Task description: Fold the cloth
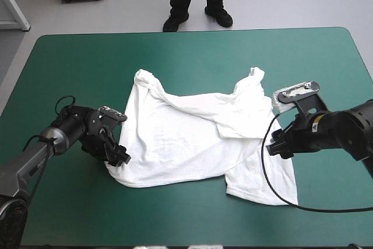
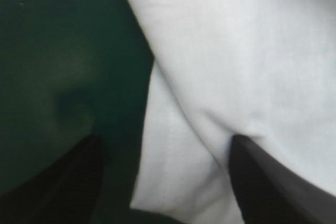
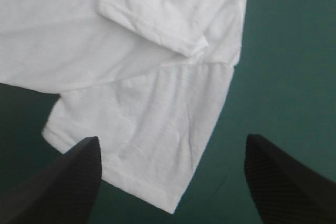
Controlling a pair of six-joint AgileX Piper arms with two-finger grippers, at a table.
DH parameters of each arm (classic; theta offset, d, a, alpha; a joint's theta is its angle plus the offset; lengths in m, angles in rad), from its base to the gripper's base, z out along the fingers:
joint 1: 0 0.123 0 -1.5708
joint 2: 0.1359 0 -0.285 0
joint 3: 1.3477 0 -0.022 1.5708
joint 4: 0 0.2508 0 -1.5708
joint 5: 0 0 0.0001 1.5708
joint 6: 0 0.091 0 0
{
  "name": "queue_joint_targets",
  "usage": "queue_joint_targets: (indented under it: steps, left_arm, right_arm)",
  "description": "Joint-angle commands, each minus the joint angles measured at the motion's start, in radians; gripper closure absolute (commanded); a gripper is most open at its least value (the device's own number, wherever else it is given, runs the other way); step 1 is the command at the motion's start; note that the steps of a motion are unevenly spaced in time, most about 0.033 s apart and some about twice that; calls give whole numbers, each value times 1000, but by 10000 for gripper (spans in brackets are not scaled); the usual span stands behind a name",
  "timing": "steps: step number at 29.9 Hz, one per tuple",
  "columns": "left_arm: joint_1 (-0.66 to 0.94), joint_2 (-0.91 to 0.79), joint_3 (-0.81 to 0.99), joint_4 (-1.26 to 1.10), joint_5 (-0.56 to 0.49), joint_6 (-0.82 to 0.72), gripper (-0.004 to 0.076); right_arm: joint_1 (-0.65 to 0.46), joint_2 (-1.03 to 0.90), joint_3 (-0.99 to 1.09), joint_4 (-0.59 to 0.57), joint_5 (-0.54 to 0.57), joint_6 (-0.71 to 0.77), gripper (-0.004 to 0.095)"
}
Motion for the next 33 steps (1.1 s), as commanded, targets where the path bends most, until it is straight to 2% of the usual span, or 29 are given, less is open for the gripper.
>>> queue_joint_targets:
  steps: [1, 8, 9, 15, 21, 31, 33]
  left_arm:
    - [-4, 11, -14, -20, -24, -10, 386]
    - [-4, 43, -14, -28, -24, -10, 710]
    - [-4, 49, -14, -37, -24, -10, 732]
    - [-4, 53, -14, -46, -22, -10, 734]
    - [-4, 53, -14, -62, -22, -10, 734]
    - [-4, 53, -14, -89, -4, 3, 734]
    - [-4, 53, -14, -89, -4, 3, 734]
  right_arm:
    - [2, -26, 44, -49, 1, 39, 214]
    - [2, -53, 269, -23, -7, 123, 214]
    - [2, -60, 295, -23, -14, 130, 214]
    - [2, -87, 443, -11, -70, 172, 214]
    - [2, -67, 535, -19, -248, 217, 214]
    - [2, 122, 613, -42, -400, 257, 238]
    - [2, 175, 613, -29, -418, 257, 276]
